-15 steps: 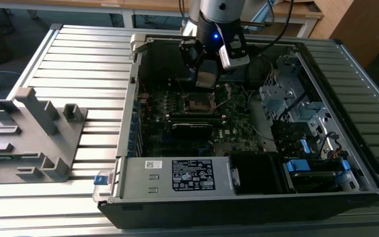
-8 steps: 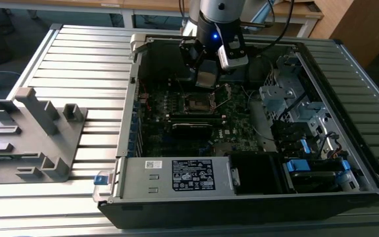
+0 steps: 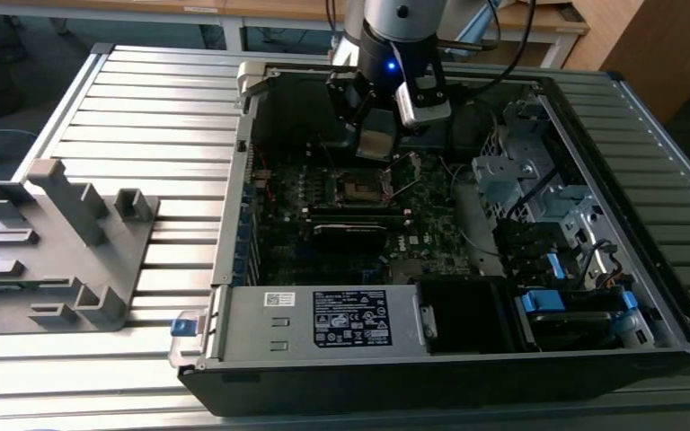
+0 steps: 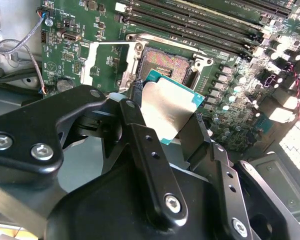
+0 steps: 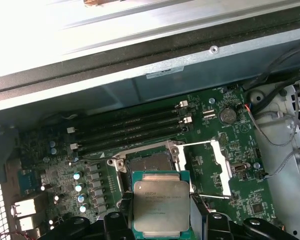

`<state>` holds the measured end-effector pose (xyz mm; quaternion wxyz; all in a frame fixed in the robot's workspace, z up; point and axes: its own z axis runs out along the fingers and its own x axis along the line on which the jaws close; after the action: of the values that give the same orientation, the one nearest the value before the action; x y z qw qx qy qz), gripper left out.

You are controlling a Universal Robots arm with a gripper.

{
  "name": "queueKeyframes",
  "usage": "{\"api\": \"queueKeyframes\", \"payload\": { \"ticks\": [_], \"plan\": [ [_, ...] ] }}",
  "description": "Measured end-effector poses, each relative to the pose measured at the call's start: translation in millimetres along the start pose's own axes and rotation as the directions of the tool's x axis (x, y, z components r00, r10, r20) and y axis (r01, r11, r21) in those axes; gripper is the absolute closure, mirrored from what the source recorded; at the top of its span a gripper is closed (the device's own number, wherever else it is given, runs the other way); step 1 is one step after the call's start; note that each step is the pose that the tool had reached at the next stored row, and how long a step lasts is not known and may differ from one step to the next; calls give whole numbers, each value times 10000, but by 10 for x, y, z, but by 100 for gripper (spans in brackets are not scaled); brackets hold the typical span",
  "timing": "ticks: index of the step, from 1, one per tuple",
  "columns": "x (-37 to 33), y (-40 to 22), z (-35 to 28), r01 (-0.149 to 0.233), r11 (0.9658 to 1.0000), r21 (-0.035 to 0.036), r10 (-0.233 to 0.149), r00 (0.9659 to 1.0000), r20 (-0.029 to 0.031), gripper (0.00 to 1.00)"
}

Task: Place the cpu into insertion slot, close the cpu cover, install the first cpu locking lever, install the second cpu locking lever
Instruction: 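Place the cpu into insertion slot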

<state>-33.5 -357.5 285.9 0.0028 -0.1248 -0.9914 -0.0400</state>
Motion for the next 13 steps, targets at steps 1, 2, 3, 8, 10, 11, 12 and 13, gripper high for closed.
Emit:
{"api": "queueKeyframes", "payload": {
  "ticks": [1, 2, 3, 8, 10, 11, 12, 13],
  "plan": [
    [0, 0, 0, -2, 10000, 0, 2, 10000, 0, 46],
    [0, 0, 0, -3, 10000, 1, 3, 10000, 0, 46],
    [0, 0, 0, -6, 10000, 0, 6, 10000, 0, 46],
    [0, 0, 3, -260, 9997, -3, 260, 9997, 21, 46],
    [0, -1, 5, -526, 9986, -8, 526, 9986, 42, 46],
    [0, -1, 7, -700, 9975, -13, 700, 9975, 55, 46],
    [0, -1, 9, -878, 9961, -17, 878, 9961, 69, 46],
    [0, -1, 10, -1072, 9942, -21, 1072, 9942, 84, 46]
  ]
}}
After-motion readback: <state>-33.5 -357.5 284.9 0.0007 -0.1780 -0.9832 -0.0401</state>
